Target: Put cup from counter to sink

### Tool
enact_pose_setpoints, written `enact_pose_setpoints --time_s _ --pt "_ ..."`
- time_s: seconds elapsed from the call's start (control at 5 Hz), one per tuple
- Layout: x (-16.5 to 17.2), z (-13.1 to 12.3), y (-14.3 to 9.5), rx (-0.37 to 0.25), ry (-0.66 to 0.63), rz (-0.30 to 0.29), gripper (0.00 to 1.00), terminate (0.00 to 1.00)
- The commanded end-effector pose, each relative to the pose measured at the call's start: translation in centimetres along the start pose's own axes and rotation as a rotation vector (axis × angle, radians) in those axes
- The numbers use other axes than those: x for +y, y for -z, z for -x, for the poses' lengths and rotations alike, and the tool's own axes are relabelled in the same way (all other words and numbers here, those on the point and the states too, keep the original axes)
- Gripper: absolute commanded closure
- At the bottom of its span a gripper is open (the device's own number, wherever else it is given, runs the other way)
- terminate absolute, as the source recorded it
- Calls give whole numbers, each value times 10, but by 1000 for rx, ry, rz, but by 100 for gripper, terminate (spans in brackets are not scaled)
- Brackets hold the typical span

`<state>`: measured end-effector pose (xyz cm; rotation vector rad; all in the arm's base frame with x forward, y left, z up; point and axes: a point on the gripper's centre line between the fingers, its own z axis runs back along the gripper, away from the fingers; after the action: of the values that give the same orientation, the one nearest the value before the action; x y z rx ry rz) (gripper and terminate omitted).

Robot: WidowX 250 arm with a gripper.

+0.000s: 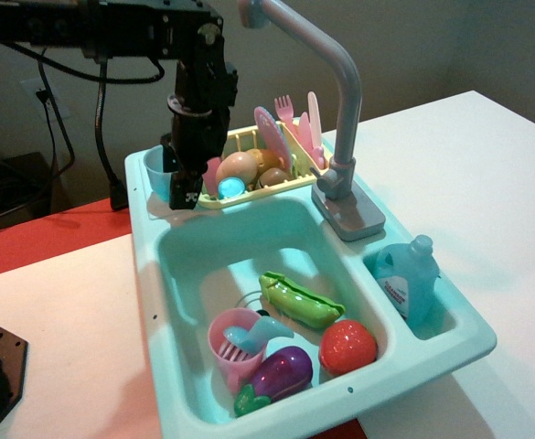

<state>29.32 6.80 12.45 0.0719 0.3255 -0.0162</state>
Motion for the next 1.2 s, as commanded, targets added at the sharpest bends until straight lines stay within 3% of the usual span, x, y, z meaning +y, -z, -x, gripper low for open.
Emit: enact_pose_setpoints --time_s 0.0,0.6,1.0 --pt "0 4 -7 -57 -19 -12 100 0" --pt "1 8 -11 -80 -18 -25 100 0" --pt "-22 -14 -64 -173 48 -51 100 0"
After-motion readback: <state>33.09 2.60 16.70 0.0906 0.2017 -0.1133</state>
